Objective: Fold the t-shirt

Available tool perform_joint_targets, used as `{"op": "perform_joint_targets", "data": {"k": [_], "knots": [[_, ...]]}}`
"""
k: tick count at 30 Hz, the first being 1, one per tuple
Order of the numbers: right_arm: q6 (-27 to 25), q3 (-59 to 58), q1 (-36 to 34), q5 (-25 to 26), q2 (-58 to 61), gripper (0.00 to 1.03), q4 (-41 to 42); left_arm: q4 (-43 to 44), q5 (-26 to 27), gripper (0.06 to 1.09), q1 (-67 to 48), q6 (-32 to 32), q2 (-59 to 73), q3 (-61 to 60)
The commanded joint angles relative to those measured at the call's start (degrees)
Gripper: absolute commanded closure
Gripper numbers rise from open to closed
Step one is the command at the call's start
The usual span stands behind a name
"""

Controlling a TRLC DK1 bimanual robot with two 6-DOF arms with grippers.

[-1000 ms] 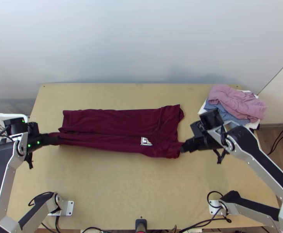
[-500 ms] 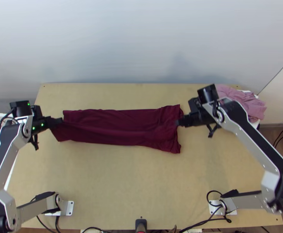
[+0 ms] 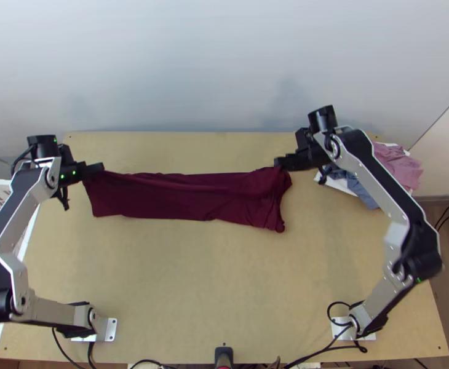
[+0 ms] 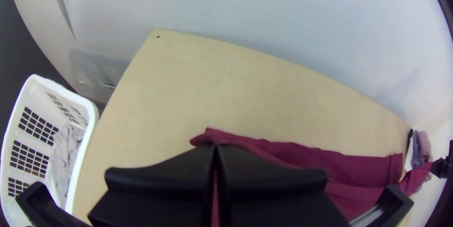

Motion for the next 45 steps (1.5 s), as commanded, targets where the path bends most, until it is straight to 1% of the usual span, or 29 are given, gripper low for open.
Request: {"op": "perform_joint_targets", "data": {"k": [1, 6, 12, 26, 27, 28, 29, 30, 31, 32, 33, 34, 37, 40, 43, 45], "knots": [[0.48, 9.69, -1.94, 0.00, 9.29, 0.99, 0.24, 1.51, -1.94, 1.05, -1.05, -1.01, 7.66, 6.34], [0.57, 13.99, -2.11, 0.09, 14.21, 0.99, 0.24, 1.69, -2.11, 1.05, -1.84, -1.19, 12.50, 10.56], [0.74, 17.95, -2.20, 0.09, 18.60, 0.99, 0.15, 3.09, -3.26, 1.05, -3.16, -2.42, 17.42, 12.84], [2.23, 20.15, -2.55, 0.00, 23.61, 0.99, 0.15, 5.47, -4.31, 1.05, -3.42, -3.65, 23.57, 13.99], [2.23, 20.32, -2.73, 0.00, 23.70, 0.99, 0.15, 5.47, -4.31, 1.03, -3.42, -3.65, 23.57, 14.16], [2.23, 20.50, -2.73, 0.00, 23.70, 0.98, 0.15, 5.38, -4.31, 0.94, -3.33, -4.53, 23.57, 14.34], [2.32, 20.67, -2.82, 0.00, 23.70, 0.87, 0.15, 4.85, -4.31, 0.74, -3.25, -5.85, 23.40, 14.69], [2.67, 20.67, -2.99, -0.09, 23.61, 0.63, 0.15, 3.53, -4.31, 0.54, -3.25, -6.64, 23.40, 15.30], [3.73, 20.41, -3.08, -0.09, 23.44, 0.34, -0.02, 1.42, -4.31, 0.40, -3.16, -7.52, 23.66, 16.45], [4.61, 20.32, -3.17, -0.27, 23.35, 0.05, -0.20, -0.77, -4.22, 0.31, -3.07, -8.31, 24.45, 17.76], [4.61, 20.41, -3.34, -1.85, 23.35, 0.03, -0.46, -3.15, -4.14, 0.25, -2.98, -8.39, 25.15, 19.17], [4.61, 20.41, -3.52, -2.90, 23.26, 0.03, -0.64, -4.99, -4.14, 0.21, -3.07, -8.57, 25.86, 20.40], [4.52, 20.15, -3.78, -3.69, 21.94, 0.03, -0.72, -7.45, -4.14, 0.16, -2.98, -8.57, 25.95, 21.63], [4.52, 19.97, -4.31, -5.72, 19.92, 0.03, -0.72, -9.39, -4.05, 0.16, -2.72, -8.31, 24.28, 21.46], [4.61, 20.06, -4.05, -6.68, 17.02, 0.03, -1.25, -11.41, -3.52, 0.16, -2.37, -7.52, 21.90, 20.40], [4.78, 20.15, -3.34, -7.30, 14.91, 0.03, -1.87, -11.58, -1.76, 0.16, -1.84, -6.55, 19.18, 18.03]]}}
